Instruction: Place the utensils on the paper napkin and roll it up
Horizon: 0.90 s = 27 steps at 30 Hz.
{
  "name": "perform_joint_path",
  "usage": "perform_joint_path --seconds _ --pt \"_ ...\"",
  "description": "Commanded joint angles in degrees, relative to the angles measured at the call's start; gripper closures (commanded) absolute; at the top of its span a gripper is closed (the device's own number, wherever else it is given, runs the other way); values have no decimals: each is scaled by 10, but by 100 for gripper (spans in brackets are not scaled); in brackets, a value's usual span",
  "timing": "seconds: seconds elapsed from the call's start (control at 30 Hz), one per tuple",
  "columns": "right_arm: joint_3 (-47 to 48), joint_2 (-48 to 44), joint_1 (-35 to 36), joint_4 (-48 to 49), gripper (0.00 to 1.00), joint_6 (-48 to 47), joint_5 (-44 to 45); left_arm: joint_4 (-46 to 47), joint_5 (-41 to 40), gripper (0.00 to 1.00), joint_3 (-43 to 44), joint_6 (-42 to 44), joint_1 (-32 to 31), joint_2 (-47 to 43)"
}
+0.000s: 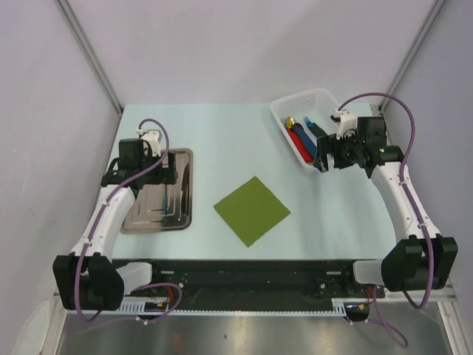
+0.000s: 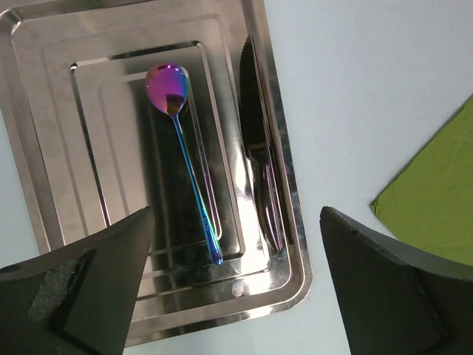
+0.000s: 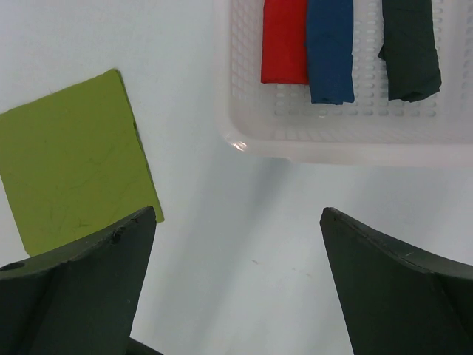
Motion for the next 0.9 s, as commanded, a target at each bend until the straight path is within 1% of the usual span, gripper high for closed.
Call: perform_joint_path --seconds 0.0,0.13,0.2,0.4,0.5,0.67,0.77,0.87 --pt "9 -1 6 18 0 8 18 -12 -48 0 4 -6 -27 7" --pt "16 5 9 19 0 10 18 -31 -74 0 13 -5 -40 22" --pt "18 7 10 21 0 12 18 -48 -114 0 19 -6 -52 30" --pt "15 14 12 31 0 17 24 -59 -131 0 -3 -54 -78 50" --pt "16 19 11 31 0 19 24 -52 -145 7 -17 -73 -97 67" --pt "8 22 11 37 0 16 35 -26 -160 12 -29 -73 -139 84" --pt "4 21 11 39 0 16 43 -8 -175 18 -30 -74 -160 109" --pt "3 19 11 38 0 20 43 8 -175 29 -22 -78 -165 140"
